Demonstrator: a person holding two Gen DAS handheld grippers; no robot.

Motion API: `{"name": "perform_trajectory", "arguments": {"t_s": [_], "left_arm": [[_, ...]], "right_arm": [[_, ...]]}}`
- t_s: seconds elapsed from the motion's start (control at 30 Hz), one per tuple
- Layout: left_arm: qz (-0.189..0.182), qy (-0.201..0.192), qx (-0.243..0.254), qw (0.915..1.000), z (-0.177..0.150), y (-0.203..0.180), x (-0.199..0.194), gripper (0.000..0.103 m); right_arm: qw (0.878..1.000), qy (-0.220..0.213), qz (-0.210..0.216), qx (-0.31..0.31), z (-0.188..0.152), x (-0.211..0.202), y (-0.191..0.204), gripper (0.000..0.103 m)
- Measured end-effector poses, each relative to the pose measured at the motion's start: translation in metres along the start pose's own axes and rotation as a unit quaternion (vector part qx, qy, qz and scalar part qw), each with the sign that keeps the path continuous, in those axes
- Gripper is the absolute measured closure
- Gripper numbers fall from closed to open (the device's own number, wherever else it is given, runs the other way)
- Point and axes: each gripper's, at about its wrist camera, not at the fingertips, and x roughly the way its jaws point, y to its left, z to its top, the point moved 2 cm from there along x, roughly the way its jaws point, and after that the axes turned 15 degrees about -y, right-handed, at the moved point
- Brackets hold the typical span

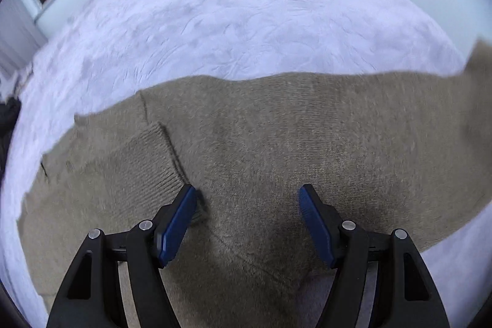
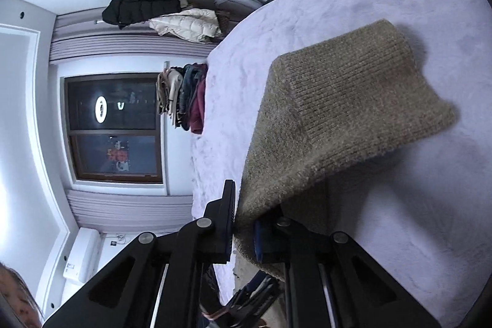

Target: Fold small clothes

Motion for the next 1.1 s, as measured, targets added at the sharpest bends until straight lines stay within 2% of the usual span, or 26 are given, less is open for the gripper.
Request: {"name": "perform_trajectory", "arguments": {"t_s": [0.07,0.13,0.3,0.47,0.6,0.77,0.87,0.97,1.07,1.1], "left_arm": [[0.002,-0.002,0.018,0.9998,-0.001,-0.005,0.002,0.033],[-0.009,0.007,0.009,0.9999,0.001,-0.001,0.005,0.033],[-0.057,0.011,-0.066,0.9961,0.010,0.032,-0.008,0.033],[-0.040,-0.023,-0.114,0.9923,0.004,0.097,-0.044,0.033],[-0.002,-0.025,-0.139,0.9900,-0.018,0.159,-0.064,0.033],[0.073,0.000,-0.165,0.9836,-0.063,0.235,-0.079,0.033],[0.103,0.024,-0.190,0.9760,-0.088,0.271,-0.075,0.033],[0.116,0.042,-0.219,0.9678,-0.115,0.296,-0.076,0.033],[0.116,0.055,-0.247,0.9605,-0.137,0.305,-0.080,0.033],[0.114,0.057,-0.255,0.9586,-0.141,0.308,-0.081,0.033]], "right_arm": [[1.000,0.011,0.017,-0.003,-0.007,0.010,0.012,0.092],[0.999,0.024,0.032,-0.016,-0.016,0.021,0.028,0.092],[0.995,0.061,0.062,-0.046,-0.047,0.049,0.064,0.092],[0.984,0.112,0.079,-0.112,-0.097,0.087,0.108,0.092],[0.962,0.173,0.095,-0.187,-0.164,0.123,0.144,0.092],[0.922,0.262,0.101,-0.265,-0.268,0.171,0.165,0.092],[0.889,0.322,0.093,-0.311,-0.336,0.192,0.158,0.092],[0.849,0.381,0.061,-0.361,-0.399,0.205,0.137,0.092],[0.803,0.421,-0.010,-0.422,-0.439,0.207,0.095,0.091],[0.783,0.426,-0.044,-0.451,-0.447,0.205,0.078,0.081]]}}
